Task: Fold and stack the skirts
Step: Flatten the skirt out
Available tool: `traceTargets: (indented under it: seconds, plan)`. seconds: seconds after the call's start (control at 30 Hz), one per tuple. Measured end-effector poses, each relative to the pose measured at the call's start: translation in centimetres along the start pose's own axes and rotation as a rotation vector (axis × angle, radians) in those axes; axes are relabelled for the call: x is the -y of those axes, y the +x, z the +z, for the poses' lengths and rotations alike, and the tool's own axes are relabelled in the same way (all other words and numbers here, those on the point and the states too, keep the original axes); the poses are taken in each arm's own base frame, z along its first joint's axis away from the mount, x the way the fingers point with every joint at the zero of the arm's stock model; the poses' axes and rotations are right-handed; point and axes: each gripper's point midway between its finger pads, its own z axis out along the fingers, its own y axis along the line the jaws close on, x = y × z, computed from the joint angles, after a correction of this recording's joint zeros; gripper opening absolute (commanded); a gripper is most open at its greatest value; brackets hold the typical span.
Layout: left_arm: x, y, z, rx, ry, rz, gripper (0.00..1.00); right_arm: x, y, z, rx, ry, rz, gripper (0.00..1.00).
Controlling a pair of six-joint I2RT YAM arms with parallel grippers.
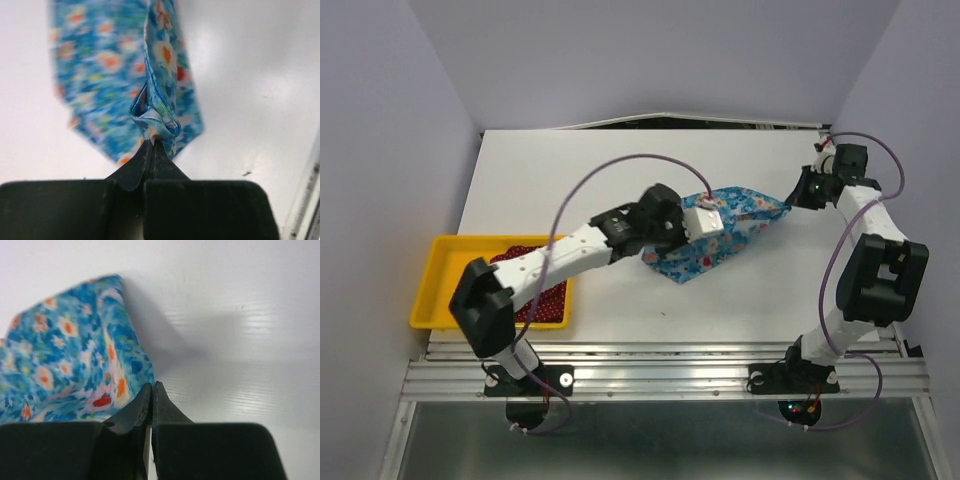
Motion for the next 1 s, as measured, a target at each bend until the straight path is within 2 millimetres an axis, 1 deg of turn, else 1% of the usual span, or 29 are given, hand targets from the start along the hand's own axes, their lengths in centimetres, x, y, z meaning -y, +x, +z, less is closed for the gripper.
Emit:
traceTargets:
  seconds: [0.03,0.07,0.1,0.13,0.2,0.23,0.27,0.3,0.33,0.37,0.4,0.43,0.47,0.5,0.53,0.6,0.63,0.67,0.77,0.8,0.83,0.87,0.93,1.0]
  plan:
    - [-2.6,-0.9,-2.5,0.045,-0.076,-0.026,0.00,-0.3,-0.9,-0.6,0.025,0.000,0.000,0.01]
    - [-4.9,-1.9,-5.4,0.100,-0.157,-0.044,0.00,-1.0,-2.6,-2.0,0.074,0.000,0.004,0.01]
    - [-6.2,-2.6,-7.6,0.141,-0.214,-0.053,0.00,-1.6,-3.9,-3.1,0.116,-0.003,0.004,0.01]
    - [-7.4,-3.8,-10.4,0.200,-0.277,-0.057,0.00,-2.1,-5.0,-4.2,0.153,-0.007,0.009,0.01]
    - [-8.3,-5.8,-14.5,0.300,-0.353,-0.058,0.00,-3.7,-7.2,-6.9,0.239,-0.027,0.022,0.01]
    - [-8.6,-6.6,-16.1,0.344,-0.385,-0.057,0.00,-4.7,-8.3,-8.2,0.280,-0.043,0.028,0.01]
    - [-8.9,-7.3,-17.5,0.382,-0.412,-0.058,0.00,-5.4,-9.4,-9.4,0.324,-0.057,0.033,0.01]
    - [-9.3,-7.9,-18.8,0.418,-0.440,-0.060,0.00,-5.9,-10.1,-10.1,0.348,-0.068,0.038,0.01]
    - [-10.0,-8.1,-19.5,0.436,-0.467,-0.066,0.00,-6.7,-11.4,-11.0,0.383,-0.088,0.048,0.01]
    - [-10.8,-8.1,-19.9,0.449,-0.491,-0.075,0.00,-7.0,-12.2,-11.3,0.400,-0.103,0.057,0.01]
    - [-12.3,-7.6,-20.0,0.446,-0.519,-0.098,0.00,-7.6,-13.6,-11.3,0.417,-0.132,0.073,0.01]
    - [-13.7,-7.1,-19.7,0.433,-0.536,-0.119,0.00,-7.7,-14.4,-11.2,0.426,-0.145,0.080,0.01]
    - [-14.8,-6.8,-19.4,0.425,-0.549,-0.134,0.00,-8.0,-15.5,-10.4,0.426,-0.166,0.095,0.01]
    - [-17.0,-6.3,-18.4,0.404,-0.560,-0.162,0.00,-7.9,-16.3,-9.7,0.424,-0.175,0.106,0.01]
    - [-18.0,-6.0,-18.1,0.399,-0.565,-0.174,0.00,-7.9,-16.7,-8.7,0.414,-0.181,0.114,0.01]
    - [-22.2,-4.8,-16.4,0.367,-0.587,-0.218,0.00,-7.7,-18.8,-5.7,0.402,-0.194,0.127,0.01]
    - [-23.8,-4.2,-15.6,0.351,-0.588,-0.237,0.00,-7.6,-19.2,-4.3,0.393,-0.198,0.132,0.01]
    - [-26.5,-3.8,-14.8,0.344,-0.604,-0.255,0.00,-7.5,-19.9,-2.1,0.371,-0.202,0.138,0.01]
    - [-32.9,-3.9,-13.7,0.363,-0.645,-0.266,0.00,-7.4,-22.5,1.2,0.382,-0.211,0.140,0.01]
    - [-33.9,-4.2,-13.9,0.377,-0.656,-0.261,0.00,-7.5,-23.0,1.7,0.389,-0.211,0.137,0.01]
    - [-35.6,-4.5,-13.9,0.391,-0.670,-0.255,0.00,-7.6,-23.8,2.1,0.405,-0.213,0.132,0.01]
    - [-37.1,-5.0,-14.2,0.414,-0.686,-0.242,0.00,-7.7,-24.5,2.0,0.423,-0.213,0.127,0.01]
    - [-38.2,-5.5,-15.1,0.439,-0.695,-0.218,0.00,-8.4,-25.4,1.1,0.453,-0.223,0.113,0.01]
    - [-38.1,-6.1,-16.1,0.459,-0.686,-0.185,0.00,-9.3,-26.7,-0.9,0.504,-0.239,0.086,0.01]
